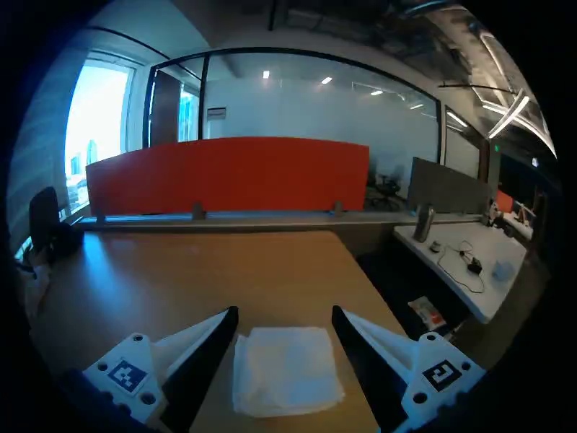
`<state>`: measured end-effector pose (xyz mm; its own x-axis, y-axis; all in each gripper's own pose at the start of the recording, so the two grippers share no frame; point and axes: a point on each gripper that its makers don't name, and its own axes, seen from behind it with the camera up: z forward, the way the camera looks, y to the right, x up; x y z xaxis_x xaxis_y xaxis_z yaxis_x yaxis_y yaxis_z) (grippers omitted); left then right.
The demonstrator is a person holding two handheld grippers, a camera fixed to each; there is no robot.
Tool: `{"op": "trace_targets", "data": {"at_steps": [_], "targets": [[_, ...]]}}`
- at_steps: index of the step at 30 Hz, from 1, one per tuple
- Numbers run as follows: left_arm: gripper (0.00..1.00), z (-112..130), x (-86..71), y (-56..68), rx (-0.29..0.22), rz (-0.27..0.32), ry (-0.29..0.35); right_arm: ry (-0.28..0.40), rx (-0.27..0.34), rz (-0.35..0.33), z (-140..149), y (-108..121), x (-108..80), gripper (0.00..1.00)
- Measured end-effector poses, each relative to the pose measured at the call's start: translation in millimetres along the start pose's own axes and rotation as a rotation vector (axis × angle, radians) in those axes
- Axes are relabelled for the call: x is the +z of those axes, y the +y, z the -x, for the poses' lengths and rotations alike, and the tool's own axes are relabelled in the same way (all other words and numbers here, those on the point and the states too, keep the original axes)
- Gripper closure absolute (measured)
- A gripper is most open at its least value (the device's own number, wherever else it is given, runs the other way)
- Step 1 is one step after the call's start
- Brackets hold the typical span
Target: Fold towel
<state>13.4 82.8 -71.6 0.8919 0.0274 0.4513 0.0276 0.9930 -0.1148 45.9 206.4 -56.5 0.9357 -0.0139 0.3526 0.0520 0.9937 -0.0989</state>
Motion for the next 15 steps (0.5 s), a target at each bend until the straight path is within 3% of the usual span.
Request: {"op": "trace_targets", "data": {"at_steps": [9, 15], "targets": [[0.16, -53, 0.9, -18.0, -0.025, -0.053, 0.149, 0.013, -0.001, -0.012, -6, -5, -1.2, 0.0], [0.16, -75, -0.4, -32.5, -0.026, -0.088, 0.219, 0.026, 0.017, -0.023, -13, -9, -2.6, 0.0]]}}
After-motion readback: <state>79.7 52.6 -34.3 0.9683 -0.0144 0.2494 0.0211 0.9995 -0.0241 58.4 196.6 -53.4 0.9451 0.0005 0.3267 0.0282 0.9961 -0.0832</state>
